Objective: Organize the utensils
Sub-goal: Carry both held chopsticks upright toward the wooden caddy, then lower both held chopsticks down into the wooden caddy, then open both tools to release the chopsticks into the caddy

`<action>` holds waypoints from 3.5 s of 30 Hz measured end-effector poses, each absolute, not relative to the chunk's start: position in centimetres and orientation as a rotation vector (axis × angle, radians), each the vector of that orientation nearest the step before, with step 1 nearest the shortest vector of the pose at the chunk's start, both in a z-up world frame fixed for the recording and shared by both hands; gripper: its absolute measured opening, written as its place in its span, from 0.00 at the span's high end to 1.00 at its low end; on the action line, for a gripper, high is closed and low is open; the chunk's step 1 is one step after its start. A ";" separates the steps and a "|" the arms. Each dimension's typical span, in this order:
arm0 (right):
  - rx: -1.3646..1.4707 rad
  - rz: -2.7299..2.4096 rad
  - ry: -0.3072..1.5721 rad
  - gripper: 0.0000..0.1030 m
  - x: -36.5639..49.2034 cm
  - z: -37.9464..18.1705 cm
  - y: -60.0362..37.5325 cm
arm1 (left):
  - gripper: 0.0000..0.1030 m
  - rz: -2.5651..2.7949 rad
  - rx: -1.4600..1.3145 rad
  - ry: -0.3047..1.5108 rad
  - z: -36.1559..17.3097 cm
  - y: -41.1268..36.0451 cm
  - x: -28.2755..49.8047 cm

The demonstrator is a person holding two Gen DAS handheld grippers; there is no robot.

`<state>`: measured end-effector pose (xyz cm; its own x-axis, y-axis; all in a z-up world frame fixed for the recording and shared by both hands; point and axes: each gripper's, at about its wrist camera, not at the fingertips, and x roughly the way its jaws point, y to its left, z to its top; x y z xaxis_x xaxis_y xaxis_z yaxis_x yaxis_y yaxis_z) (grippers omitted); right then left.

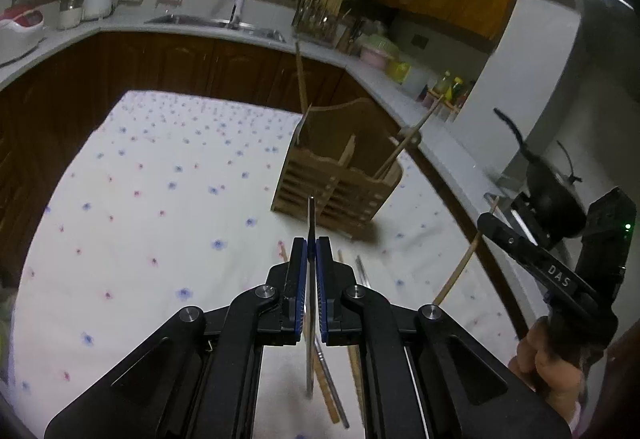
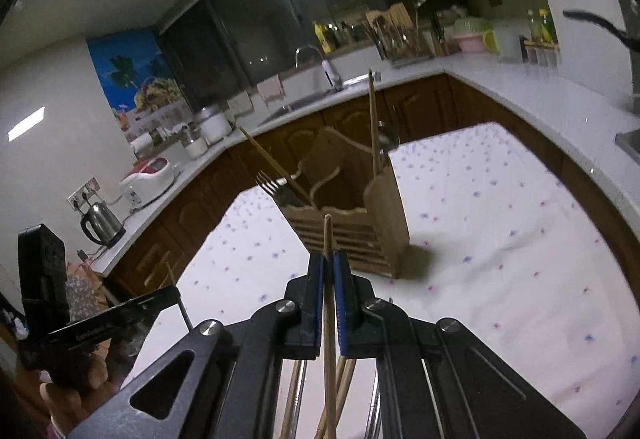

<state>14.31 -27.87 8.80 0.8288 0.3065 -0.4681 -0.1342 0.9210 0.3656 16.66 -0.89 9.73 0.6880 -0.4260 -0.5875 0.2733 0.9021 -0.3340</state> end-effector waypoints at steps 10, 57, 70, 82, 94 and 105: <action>0.328 0.232 0.492 0.95 13.8 10.6 -28.5 | 0.96 -0.400 -0.225 0.659 11.5 -1.0 16.2; 0.238 0.076 0.131 0.95 25.2 15.4 -28.4 | 0.96 -0.303 -0.210 0.390 17.2 -4.7 31.8; 0.263 0.067 0.282 0.95 26.4 9.9 -28.7 | 0.96 -0.302 -0.200 0.535 11.0 -5.9 33.7; 0.283 0.064 0.306 0.94 26.4 9.5 -28.8 | 0.96 -0.305 -0.195 0.561 10.7 -6.4 33.9; 0.345 0.088 0.275 0.51 24.8 11.2 -29.9 | 0.87 -0.348 -0.234 0.564 11.8 -5.1 32.8; 0.427 0.101 0.267 0.06 20.2 10.8 -31.8 | 0.26 -0.306 -0.313 0.557 11.1 -1.8 27.6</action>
